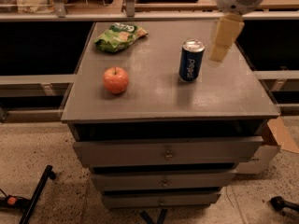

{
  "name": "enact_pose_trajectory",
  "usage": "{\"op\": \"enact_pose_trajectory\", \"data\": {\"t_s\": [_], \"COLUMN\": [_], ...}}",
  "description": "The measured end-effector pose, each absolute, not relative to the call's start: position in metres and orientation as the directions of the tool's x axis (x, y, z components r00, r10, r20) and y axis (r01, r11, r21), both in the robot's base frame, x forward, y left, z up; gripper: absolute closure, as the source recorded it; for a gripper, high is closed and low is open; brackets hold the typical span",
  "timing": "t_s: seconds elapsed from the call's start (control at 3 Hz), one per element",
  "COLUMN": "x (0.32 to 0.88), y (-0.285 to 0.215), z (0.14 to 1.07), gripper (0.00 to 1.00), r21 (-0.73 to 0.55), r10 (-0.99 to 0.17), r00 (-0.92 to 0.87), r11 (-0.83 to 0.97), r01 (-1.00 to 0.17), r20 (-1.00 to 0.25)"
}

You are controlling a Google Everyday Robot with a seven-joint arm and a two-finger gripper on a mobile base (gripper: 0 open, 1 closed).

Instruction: Move green rice chip bag near apple

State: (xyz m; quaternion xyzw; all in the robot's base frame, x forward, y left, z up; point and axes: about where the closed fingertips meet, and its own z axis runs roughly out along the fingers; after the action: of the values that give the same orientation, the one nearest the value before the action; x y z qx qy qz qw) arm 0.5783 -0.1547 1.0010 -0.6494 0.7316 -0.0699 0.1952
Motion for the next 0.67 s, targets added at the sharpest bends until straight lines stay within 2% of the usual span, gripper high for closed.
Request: {"op": "enact_pose_trajectory", "data": {"t_s": [0.33,0.67], "x": [0.5935,0.5937], "y": [-0.1362,-0.1361], "z": [1.0304,1.0304], "gripper": [0.0,0.0], "r21": [-0.414,-0.415], "r10": [-0.97,-0.97], "r00": [-0.044,-0.044], "r11": [0.142,0.142], "r01": [-0.899,-0.899], "r20": [-0.237,-0.238]}}
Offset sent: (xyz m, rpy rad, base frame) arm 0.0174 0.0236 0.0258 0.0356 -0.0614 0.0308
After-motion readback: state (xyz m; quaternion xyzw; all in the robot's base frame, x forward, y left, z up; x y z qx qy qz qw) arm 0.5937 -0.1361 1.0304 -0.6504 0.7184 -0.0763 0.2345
